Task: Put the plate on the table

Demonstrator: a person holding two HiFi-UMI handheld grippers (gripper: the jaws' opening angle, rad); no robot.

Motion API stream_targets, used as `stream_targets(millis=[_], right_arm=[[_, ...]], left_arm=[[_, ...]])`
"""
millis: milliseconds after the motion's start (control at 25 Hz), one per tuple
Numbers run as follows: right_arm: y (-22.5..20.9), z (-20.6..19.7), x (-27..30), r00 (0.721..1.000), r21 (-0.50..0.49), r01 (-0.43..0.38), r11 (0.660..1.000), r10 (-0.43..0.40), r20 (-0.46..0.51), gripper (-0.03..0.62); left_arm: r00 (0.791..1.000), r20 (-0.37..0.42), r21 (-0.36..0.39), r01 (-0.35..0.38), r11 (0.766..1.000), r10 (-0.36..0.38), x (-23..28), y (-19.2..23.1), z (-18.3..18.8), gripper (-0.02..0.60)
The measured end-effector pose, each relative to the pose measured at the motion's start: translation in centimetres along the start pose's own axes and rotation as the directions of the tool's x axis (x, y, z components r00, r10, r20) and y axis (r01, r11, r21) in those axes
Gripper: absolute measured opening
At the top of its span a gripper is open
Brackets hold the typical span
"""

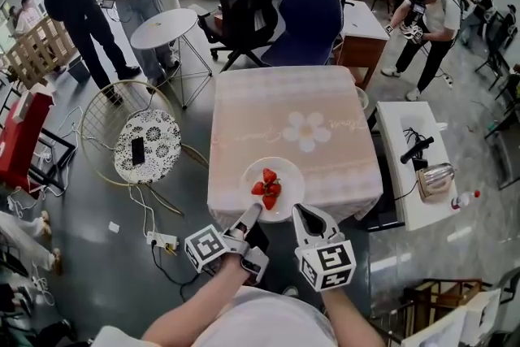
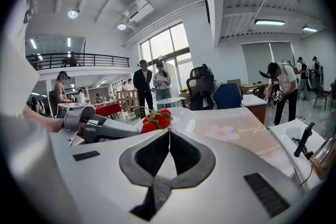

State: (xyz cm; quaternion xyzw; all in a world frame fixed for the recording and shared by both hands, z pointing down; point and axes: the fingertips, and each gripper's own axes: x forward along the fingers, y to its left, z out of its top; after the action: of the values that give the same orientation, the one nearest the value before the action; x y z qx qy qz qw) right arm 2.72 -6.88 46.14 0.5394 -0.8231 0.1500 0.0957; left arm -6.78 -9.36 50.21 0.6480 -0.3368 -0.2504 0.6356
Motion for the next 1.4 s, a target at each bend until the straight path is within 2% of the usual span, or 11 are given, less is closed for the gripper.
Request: stream_targets(millis=[440,720,1120,1400], right_arm=[[1.0,2.6,8.7,0.999,-0.006,0.041,0.999,-0.041,-0.028,0.005],[1.7,3.7,12.1,0.997,-0.012,0.074,0.997,-0.074,-0.029,0.005],[-0.1,2.5,12.9,0.993,0.019,0.103,0.994,-0.102,-0.056,0.005],[-3.2,2.9,14.7,0.997,0.018,0.050,0.999,-0.049,-0.056,0.005]], left_arm=[[0.999,-0.039,-0.026,-0.009,1.000,0.008,3.4,0.9,8.3,0.012],[0.998,-0.066,-0.041,-0.013,0.999,0.010,4.8,1.6,12.0,0.012],[0.995,-0.099,-0.052,-0.034,0.998,0.029,6.7,3.1,11.8,0.012],[0.996,-0.068,-0.041,-0.056,0.998,0.053,9.5,3.6,11.5,0.012]])
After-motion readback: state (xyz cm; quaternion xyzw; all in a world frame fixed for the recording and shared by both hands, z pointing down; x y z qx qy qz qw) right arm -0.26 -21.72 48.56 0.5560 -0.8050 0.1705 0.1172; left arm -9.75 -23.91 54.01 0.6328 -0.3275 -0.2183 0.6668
